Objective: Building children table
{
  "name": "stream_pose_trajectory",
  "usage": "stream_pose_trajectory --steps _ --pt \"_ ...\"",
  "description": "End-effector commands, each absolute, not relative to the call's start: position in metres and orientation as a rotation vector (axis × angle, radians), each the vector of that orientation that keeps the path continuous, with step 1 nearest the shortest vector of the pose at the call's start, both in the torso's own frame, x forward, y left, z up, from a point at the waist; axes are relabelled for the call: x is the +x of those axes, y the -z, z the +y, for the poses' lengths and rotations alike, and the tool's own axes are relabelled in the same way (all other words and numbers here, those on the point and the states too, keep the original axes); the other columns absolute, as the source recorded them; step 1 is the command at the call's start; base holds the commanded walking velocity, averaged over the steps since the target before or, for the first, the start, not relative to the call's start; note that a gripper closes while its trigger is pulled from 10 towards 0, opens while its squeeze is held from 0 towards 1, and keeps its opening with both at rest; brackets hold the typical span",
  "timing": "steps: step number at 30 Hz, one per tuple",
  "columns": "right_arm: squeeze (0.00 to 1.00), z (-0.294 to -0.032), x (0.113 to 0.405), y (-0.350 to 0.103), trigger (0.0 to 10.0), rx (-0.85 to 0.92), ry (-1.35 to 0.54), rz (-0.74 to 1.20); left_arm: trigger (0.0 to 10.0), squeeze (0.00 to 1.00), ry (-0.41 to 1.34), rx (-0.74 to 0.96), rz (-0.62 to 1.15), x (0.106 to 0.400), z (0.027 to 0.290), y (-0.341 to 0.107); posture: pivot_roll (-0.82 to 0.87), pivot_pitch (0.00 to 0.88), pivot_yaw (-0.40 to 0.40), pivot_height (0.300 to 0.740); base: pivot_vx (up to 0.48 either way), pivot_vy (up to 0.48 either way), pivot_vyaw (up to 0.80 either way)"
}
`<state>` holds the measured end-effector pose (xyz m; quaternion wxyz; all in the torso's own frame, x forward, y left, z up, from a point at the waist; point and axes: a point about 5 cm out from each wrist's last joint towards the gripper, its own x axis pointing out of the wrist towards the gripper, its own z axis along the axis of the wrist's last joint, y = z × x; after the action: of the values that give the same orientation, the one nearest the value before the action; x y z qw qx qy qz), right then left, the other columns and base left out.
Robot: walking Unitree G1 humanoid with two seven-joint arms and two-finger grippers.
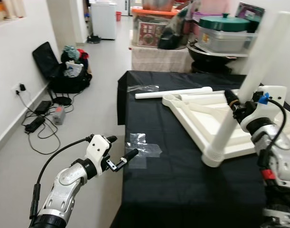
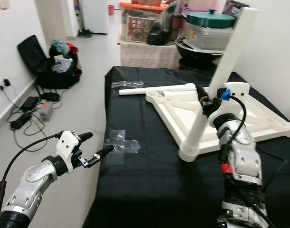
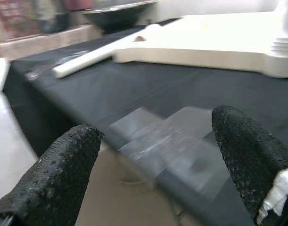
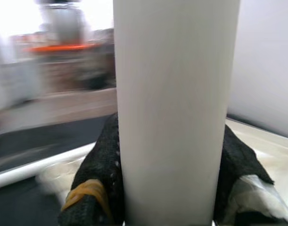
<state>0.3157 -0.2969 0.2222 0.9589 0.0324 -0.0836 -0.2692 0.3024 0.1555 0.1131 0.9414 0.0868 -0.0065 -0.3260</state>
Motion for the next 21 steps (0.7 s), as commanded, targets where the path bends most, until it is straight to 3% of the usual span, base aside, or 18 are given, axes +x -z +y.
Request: stream_pose_trajectory --steps 1,3,4,5,9,10,12,15,16,17,18,19,20,21 --pt "0.0 -0.327 0.294 -0.186 0.0 0.108 0.821 -0.024 10.0 0.0 0.669 0.175 0.002 0.302 0.155 -0.111 0.03 0.0 -0.099 0.74 0.0 0.0 0.0" --pt "0.0 -0.283 0.285 -0.166 0.0 0.153 0.786 0.007 10.0 0.0 0.672 0.168 -0.001 0.302 0.153 -0.112 0.03 0.0 -0.091 0.74 0.0 0.0 0.0" --pt "0.0 -0.283 0.285 -0.166 0.0 0.153 0.786 0.007 10.0 0.0 0.672 0.168 -0.001 0.302 0.153 -0.112 0.03 0.0 -0.091 0.74 0.0 0.0 0.0" --pt "0.0 -0.237 0.284 -0.159 0.0 0.146 0.657 0.025 10.0 0.0 0.68 0.168 0.005 0.3 0.152 -0.11 0.02 0.0 -0.088 0.74 0.0 0.0 0.0" --pt "0.0 -0.224 0.288 -0.156 0.0 0.143 0.577 0.05 10.0 0.0 0.682 0.168 0.006 0.3 0.152 -0.109 0.02 0.0 -0.09 0.74 0.0 0.0 0.0" --pt "0.0 -0.212 0.294 -0.156 10.0 0.147 0.467 0.047 10.0 0.0 0.682 0.169 0.006 0.301 0.152 -0.11 0.02 0.0 -0.094 0.74 0.0 0.0 0.0" --pt "0.0 -0.205 0.299 -0.158 10.0 0.135 0.385 0.044 10.0 0.0 0.68 0.168 0.005 0.302 0.152 -0.111 0.02 0.0 -0.094 0.74 0.0 0.0 0.0" --pt "0.0 -0.214 0.308 -0.172 10.0 0.086 0.344 -0.023 10.0 0.0 0.676 0.166 0.002 0.303 0.153 -0.112 0.03 0.0 -0.096 0.74 0.0 0.0 0.0" --pt "1.0 -0.223 0.311 -0.185 10.0 0.106 0.31 -0.073 10.0 0.0 0.675 0.165 0.002 0.303 0.153 -0.111 0.03 0.0 -0.102 0.74 0.0 0.0 0.0" --pt "0.72 -0.224 0.315 -0.202 10.0 0.145 0.175 -0.132 10.0 0.0 0.674 0.164 0.002 0.302 0.154 -0.111 0.03 0.0 -0.104 0.74 0.0 0.0 0.0" --pt "0.72 -0.224 0.315 -0.202 10.0 0.145 0.175 -0.132 10.0 0.0 0.674 0.164 0.002 0.302 0.154 -0.111 0.03 0.0 -0.104 0.74 0.0 0.0 0.0" --pt "0.0 -0.223 0.315 -0.216 10.0 0.166 0.066 -0.179 10.0 0.0 0.673 0.164 0.002 0.302 0.155 -0.111 0.03 0.0 -0.104 0.74 0.0 0.0 0.0" --pt "0.0 -0.223 0.315 -0.216 10.0 0.166 0.066 -0.179 10.0 0.0 0.673 0.164 0.002 0.302 0.155 -0.111 0.03 0.0 -0.104 0.74 0.0 0.0 0.0" --pt "0.0 -0.222 0.313 -0.23 10.0 0.142 -0.098 -0.216 10.0 0.0 0.672 0.165 0.004 0.301 0.156 -0.111 0.04 0.0 -0.103 0.74 0.0 0.0 0.0"
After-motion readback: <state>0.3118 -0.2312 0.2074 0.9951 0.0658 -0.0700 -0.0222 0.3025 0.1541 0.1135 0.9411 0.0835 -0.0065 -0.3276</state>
